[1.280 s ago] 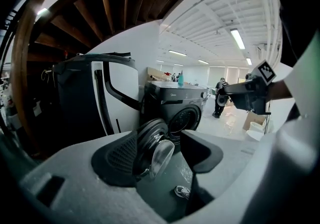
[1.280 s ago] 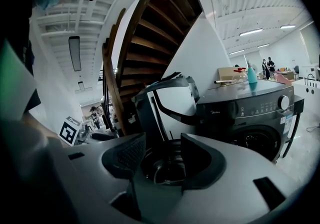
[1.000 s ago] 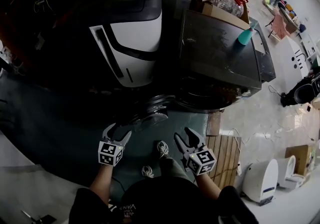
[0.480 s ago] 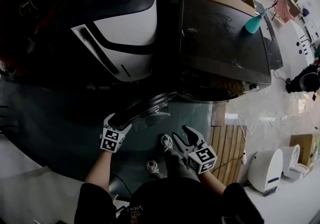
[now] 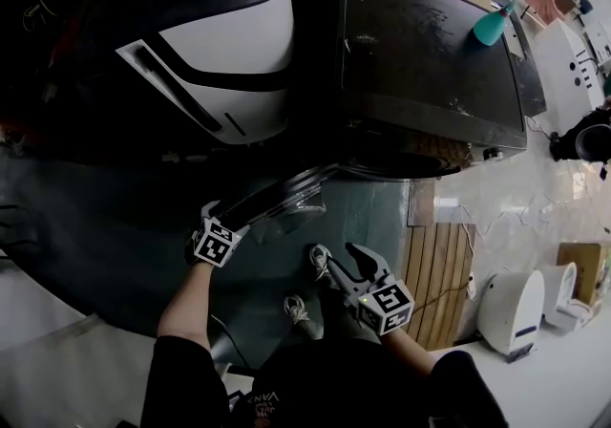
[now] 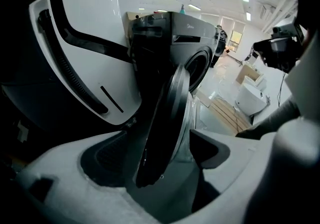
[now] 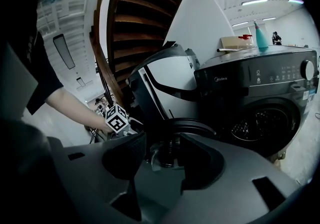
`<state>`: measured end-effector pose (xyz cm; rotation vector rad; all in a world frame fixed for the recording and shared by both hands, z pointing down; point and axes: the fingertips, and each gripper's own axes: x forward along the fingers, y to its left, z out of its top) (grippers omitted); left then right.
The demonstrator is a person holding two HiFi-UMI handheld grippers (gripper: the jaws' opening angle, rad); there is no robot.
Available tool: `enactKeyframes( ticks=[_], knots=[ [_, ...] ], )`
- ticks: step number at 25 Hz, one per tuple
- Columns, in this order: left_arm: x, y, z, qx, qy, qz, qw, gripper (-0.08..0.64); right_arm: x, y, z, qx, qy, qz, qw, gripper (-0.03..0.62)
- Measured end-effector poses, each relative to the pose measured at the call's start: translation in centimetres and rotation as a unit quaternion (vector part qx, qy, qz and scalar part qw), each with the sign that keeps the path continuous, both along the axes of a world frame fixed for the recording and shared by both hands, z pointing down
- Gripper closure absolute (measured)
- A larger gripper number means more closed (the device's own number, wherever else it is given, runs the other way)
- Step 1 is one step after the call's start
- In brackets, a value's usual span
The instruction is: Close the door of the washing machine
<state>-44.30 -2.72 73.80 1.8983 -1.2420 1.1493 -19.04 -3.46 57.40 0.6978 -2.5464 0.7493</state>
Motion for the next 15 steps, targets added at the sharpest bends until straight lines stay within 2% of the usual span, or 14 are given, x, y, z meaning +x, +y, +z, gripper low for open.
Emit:
enactKeyframes(
  ticks=[4,6,15],
  knots=[
    [1.1,0.0,1.1,-0.042,-0.006,0.037,0.9984,0.173,0.9,0.3,-0.3,0.001,0.003,0.011,1.000,0.400],
    [1.8,0.4,1.4,-0.056,-0.007,0.042,0.9975,0.179,1.6,0.6,-0.4,0.001,0.004,0.019,1.000,0.400],
    [3.6,2.2,1.7,-0.069,-0.016,0.060,0.9957,0.166,5.2,2.5,-0.4,0.007,0.009,0.074,0.997,0.402]
  ],
)
